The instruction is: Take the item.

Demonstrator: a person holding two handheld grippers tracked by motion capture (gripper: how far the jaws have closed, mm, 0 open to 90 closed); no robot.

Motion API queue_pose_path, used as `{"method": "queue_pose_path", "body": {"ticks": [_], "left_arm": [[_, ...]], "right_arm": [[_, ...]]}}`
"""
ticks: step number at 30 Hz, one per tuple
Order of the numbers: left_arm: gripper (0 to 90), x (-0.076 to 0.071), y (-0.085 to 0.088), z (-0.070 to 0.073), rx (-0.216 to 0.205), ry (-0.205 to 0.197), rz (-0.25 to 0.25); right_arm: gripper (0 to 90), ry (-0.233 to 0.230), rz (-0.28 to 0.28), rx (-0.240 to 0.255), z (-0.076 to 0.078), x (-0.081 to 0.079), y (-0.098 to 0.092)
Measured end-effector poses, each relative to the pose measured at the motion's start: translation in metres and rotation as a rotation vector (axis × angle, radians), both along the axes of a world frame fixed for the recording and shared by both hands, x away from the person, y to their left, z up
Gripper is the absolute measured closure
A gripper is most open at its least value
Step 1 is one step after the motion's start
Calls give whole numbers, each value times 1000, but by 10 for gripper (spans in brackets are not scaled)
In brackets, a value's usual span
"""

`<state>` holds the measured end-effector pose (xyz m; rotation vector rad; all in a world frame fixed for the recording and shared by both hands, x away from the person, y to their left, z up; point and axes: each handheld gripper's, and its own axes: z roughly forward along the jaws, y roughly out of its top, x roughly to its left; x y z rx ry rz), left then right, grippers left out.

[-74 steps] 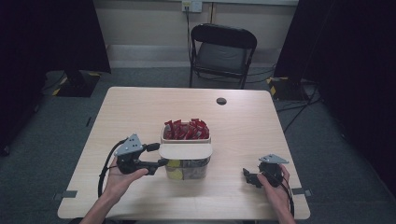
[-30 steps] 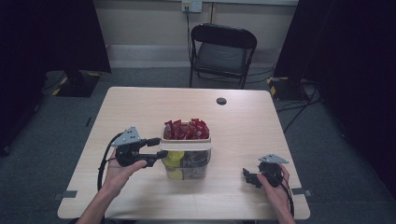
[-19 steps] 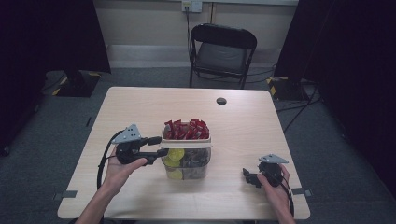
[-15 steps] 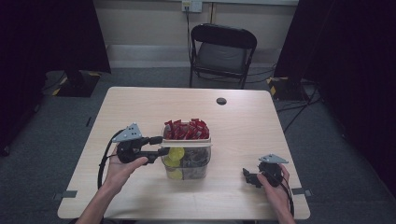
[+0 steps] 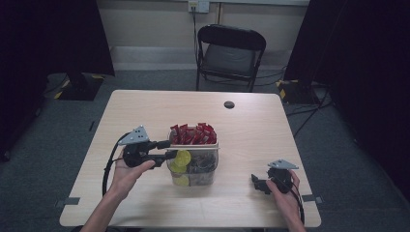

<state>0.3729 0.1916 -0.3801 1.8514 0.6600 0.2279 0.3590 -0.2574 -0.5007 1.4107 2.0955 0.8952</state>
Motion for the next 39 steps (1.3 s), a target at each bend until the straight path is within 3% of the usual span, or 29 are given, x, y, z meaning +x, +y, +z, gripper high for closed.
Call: {"method": "queue_pose_path", "body": {"ticks": [39], "left_arm": [[521,-1,1,2,3,1,6]], "right_arm": [[81,2,4,2,0,1,0]]}}
